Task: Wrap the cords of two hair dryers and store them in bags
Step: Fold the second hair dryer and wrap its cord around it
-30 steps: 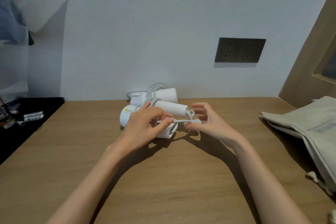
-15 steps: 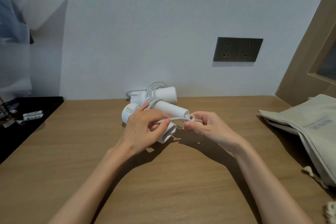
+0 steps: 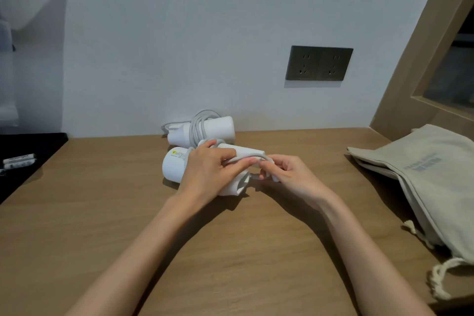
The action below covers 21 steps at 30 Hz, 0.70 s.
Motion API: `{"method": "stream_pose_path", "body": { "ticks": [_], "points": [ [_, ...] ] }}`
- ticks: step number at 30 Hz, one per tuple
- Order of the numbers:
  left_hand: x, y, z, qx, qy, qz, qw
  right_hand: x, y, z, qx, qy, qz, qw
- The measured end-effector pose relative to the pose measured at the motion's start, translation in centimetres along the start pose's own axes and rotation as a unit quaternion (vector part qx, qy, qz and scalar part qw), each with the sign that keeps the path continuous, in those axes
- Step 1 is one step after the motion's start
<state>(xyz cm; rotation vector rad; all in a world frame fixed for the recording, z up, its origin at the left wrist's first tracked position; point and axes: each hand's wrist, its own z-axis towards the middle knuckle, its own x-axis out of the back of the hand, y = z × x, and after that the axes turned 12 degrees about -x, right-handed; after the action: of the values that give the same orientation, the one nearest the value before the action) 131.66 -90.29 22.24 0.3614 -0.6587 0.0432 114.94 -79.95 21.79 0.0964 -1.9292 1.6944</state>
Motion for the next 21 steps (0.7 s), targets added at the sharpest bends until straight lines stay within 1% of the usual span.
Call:
{"method": "stream_pose_path", "body": {
  "ticks": [2, 4, 8, 9, 11, 12, 14, 17, 19, 21],
  "points": [
    [-0.2, 0.0, 0.2, -0.017, 0.002, 0.028, 0.999, -0.1, -0.1, -0.1, -0.003, -0.008, 0.018, 1.000],
    [-0.5, 0.0, 0.1, -0.037, 0.000, 0.049, 0.998, 0.2, -0.1, -0.2, -0.020, -0.034, 0.039, 0.998],
    [-1.1, 0.3, -0.4, -0.070, 0.008, 0.065, 0.995, 1.7, -0.3, -0.5, -0.099, -0.092, 0.056, 0.989],
    [-1.0, 0.1, -0.5, -0.069, 0.009, 0.051, 0.996, 1.9, -0.4, -0.5, -0.120, -0.102, 0.087, 0.984],
    [-0.5, -0.3, -0.6, -0.062, 0.001, 0.004, 0.998, 2.0, -0.4, -0.4, -0.153, -0.120, 0.186, 0.963],
    [-0.2, -0.5, -0.7, -0.059, -0.007, -0.024, 0.998, 2.0, -0.4, -0.4, -0.159, -0.131, 0.225, 0.952],
    [0.2, -0.6, -1.0, -0.057, -0.011, -0.064, 0.996, 1.7, -0.4, -0.2, -0.160, -0.149, 0.269, 0.938],
    [0.5, -0.5, -1.5, -0.049, -0.004, -0.101, 0.994, 1.6, -0.5, -0.1, -0.163, -0.168, 0.298, 0.926],
    [0.8, -0.5, -1.6, -0.035, -0.014, -0.116, 0.993, 1.6, -0.6, -0.1, -0.155, -0.165, 0.285, 0.932],
    [1.1, -0.6, -1.6, -0.026, -0.033, -0.116, 0.992, 1.4, -0.7, -0.1, -0.150, -0.135, 0.260, 0.944]
  ]
}}
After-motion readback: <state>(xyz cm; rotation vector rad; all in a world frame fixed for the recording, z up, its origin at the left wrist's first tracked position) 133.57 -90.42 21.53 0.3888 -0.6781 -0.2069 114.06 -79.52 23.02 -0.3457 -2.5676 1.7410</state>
